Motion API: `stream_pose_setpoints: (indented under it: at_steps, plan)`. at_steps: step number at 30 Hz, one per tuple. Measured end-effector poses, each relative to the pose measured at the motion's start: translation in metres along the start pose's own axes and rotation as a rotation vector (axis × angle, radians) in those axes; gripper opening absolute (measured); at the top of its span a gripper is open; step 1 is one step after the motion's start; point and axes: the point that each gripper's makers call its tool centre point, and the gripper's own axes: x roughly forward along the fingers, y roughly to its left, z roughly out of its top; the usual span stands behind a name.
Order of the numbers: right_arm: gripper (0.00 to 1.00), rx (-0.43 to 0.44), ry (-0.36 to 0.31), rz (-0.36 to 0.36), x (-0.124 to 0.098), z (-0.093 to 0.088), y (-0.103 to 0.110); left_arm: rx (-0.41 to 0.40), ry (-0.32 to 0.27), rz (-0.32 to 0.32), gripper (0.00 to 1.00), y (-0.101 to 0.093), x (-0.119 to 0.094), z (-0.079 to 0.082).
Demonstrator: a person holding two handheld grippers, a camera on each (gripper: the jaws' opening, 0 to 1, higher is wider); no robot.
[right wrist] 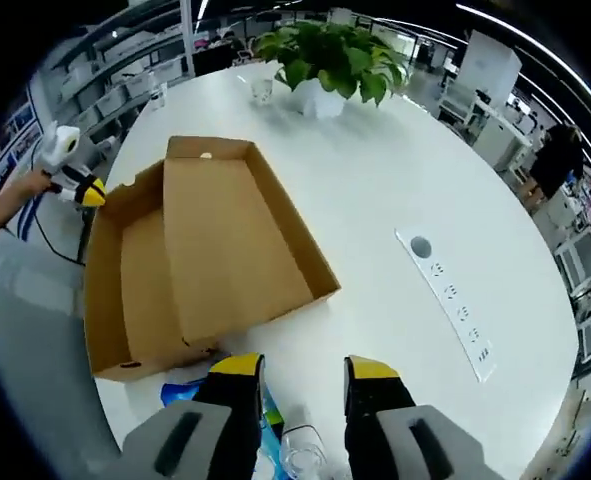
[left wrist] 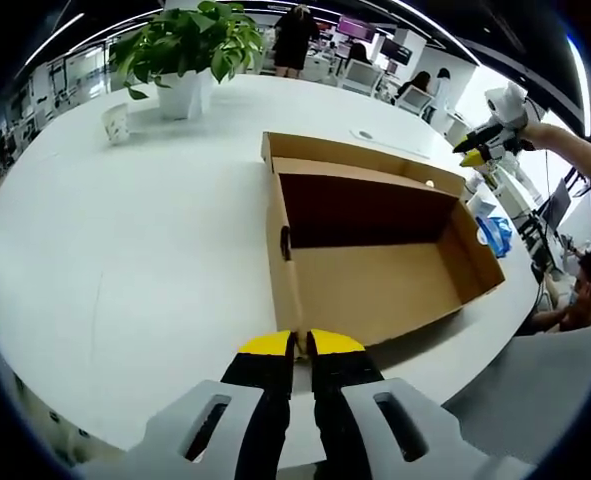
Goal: Operate the shoe box by opening the lid, removing the specified soft item, and placing it in the target area until the item is outside and the box remains undamaged.
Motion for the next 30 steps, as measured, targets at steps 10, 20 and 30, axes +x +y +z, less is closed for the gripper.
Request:
stream_pose_setpoints:
  at_steps: [10, 20, 30]
  plan:
    - [0.28, 0.167, -0.047, -0.034, 0.022, 0.014, -0.003, -0.006, 0.002, 0.004, 0.03, 0.002, 0.001, 0.001]
    - [0.25, 0.341, -0.072, -0.118, 0.041, 0.021, -0.013, -0.007, 0.009, 0.008, 0.03, 0.003, 0.002, 0.001]
    - [0.22, 0.513, -0.063, -0.097, 0.064, 0.020, -0.009, -0.014, 0.014, 0.009, 0.03, 0.003, 0.002, 0.002]
